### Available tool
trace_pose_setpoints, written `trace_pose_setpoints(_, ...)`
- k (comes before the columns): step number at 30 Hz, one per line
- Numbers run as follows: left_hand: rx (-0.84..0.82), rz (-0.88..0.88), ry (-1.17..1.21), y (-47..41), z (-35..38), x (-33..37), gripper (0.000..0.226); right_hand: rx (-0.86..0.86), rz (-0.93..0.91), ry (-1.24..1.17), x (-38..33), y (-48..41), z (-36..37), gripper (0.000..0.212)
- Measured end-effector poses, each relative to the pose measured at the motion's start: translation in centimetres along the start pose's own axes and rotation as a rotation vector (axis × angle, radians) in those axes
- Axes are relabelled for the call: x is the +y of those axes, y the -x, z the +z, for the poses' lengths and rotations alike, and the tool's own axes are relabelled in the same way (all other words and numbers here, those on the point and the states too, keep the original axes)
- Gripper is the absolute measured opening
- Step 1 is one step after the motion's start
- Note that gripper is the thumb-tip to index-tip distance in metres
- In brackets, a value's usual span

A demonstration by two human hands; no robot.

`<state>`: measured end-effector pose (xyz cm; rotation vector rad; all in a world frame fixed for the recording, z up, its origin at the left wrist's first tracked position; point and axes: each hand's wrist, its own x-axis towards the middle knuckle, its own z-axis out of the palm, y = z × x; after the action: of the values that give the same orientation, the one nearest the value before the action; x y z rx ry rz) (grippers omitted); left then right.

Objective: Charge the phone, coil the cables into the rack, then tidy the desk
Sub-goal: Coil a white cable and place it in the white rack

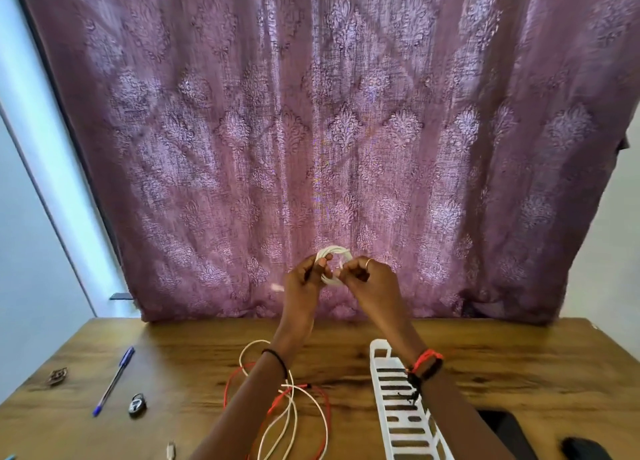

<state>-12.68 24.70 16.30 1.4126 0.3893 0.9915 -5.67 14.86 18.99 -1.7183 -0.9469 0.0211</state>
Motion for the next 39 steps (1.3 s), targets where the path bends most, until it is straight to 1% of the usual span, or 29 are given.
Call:
trace_pose_setpoints(2,-0.018,-0.007,-0.008,0.3,0.2,-0.1,0.019,-0.030,-0.014,0.004,0.2,-0.1,0.1,0.006)
trace_pose_setpoints(4,-0.014,0.056,-0.122,0.3,-0.2,-0.3,0.017,-0.101,0.029,-0.044,0.6,-0.1,0.0,0.017)
trace_pose_setpoints(6,-0.021,0.095,-0.219,0.4,-0.7,-0.4,0.016,-0.163,0.142,-0.209,0.5,0.0,-0.1,0.024)
trace_pose_setpoints(8,-0.016,0.150,-0.314,0.6,-1.2,-0.4,0.015,-0.220,0.278,-0.417,0.1,-0.1,-0.4,0.026)
trace_pose_setpoints(10,-0.023,0.193,-0.387,0.7,-1.5,-0.3,0.015,-0.277,0.362,-0.524,-0.2,-0.2,-1.1,0.027)
trace_pose_setpoints(13,0.003,0.242,-0.513,0.2,-1.9,-1.0,0.019,-0.314,0.405,-0.549,-0.2,-0.5,-2.0,0.030)
trace_pose_setpoints(15,0.020,0.255,-0.614,-0.2,-2.3,-1.6,0.023,-0.311,0.377,-0.496,-0.1,-0.6,-2.1,0.031)
trace_pose_setpoints(16,0.026,0.255,-0.619,-0.4,-2.4,-1.7,0.021,-0.305,0.360,-0.476,-0.1,-0.7,-2.1,0.028)
trace_pose_setpoints(18,0.041,0.259,-0.591,-0.5,-2.5,-1.6,0.019,-0.283,0.321,-0.438,-0.1,-0.7,-2.3,0.024)
trace_pose_setpoints(20,0.034,0.273,-0.532,-0.4,-2.4,-0.9,0.018,-0.265,0.233,-0.312,0.2,-0.6,-2.4,0.024)
trace_pose_setpoints(22,0.026,0.263,-0.443,0.0,-2.1,-0.1,0.019,-0.247,0.161,-0.248,0.7,-0.6,-2.6,0.022)
trace_pose_setpoints(25,-0.002,0.101,-0.163,0.6,-1.5,0.7,0.018,-0.261,0.101,-0.176,1.2,-0.8,-2.7,0.016)
trace_pose_setpoints(27,-0.011,0.024,-0.026,0.8,-1.3,0.7,0.018,-0.234,0.090,-0.131,1.5,-1.0,-2.7,0.008)
trace_pose_setpoints(28,-0.015,-0.001,0.033,0.9,-1.1,0.7,0.019,-0.201,0.085,-0.111,1.7,-1.1,-2.7,0.005)
trace_pose_setpoints(30,-0.022,-0.034,0.121,1.1,-0.9,0.7,0.020,-0.106,0.042,-0.032,2.2,-1.3,-2.5,0.005)
trace_pose_setpoints(33,-0.017,-0.067,0.204,1.5,-0.4,0.7,0.020,0.129,-0.081,0.135,2.8,-1.2,-1.9,0.009)
trace_pose_setpoints(35,-0.012,-0.070,0.237,1.7,0.3,0.7,0.020,0.254,-0.152,0.199,2.8,-0.8,-1.5,0.009)
trace_pose_setpoints(37,-0.004,-0.060,0.244,1.8,1.0,0.8,0.019,0.332,-0.208,0.256,2.8,-0.4,-0.6,0.012)
trace_pose_setpoints(39,0.006,-0.048,0.252,1.9,1.7,0.9,0.018,0.376,-0.196,0.269,2.7,0.0,0.4,0.023)
